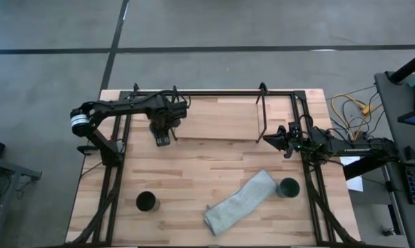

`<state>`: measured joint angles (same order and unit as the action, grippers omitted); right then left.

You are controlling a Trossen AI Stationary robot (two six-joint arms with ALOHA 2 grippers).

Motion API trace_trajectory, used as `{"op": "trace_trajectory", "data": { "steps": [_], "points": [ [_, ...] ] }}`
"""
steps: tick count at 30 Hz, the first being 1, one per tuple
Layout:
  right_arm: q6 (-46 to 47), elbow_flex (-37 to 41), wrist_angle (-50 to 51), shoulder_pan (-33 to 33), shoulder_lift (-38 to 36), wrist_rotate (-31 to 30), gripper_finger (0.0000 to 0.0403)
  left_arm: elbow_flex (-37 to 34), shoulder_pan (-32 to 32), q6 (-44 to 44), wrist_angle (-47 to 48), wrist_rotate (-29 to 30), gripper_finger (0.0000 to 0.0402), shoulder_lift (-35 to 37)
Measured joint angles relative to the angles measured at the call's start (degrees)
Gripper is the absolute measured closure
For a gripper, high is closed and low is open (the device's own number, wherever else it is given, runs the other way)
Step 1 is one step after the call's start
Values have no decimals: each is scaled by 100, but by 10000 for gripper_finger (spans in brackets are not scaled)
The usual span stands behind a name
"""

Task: Stack small to large cups/mugs on shelf
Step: Put the blue mug on the shelf

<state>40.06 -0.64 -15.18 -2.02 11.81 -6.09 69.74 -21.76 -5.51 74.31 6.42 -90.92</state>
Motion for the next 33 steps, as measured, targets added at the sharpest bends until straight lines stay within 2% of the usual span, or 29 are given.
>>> {"op": "trace_trajectory", "data": {
  "steps": [9,19,29,33],
  "points": [
    [-9,0,7,2,0,0,344,-18,-2,204,-53,95,267,287],
    [-7,0,6,2,0,-2,344,-30,-11,424,170,126,267,1061],
    [-5,0,4,0,0,0,344,-609,-37,1552,92,118,267,1337],
    [-5,0,3,1,0,-2,344,-809,-37,1571,-192,-7,267,1329]
  ]
}}
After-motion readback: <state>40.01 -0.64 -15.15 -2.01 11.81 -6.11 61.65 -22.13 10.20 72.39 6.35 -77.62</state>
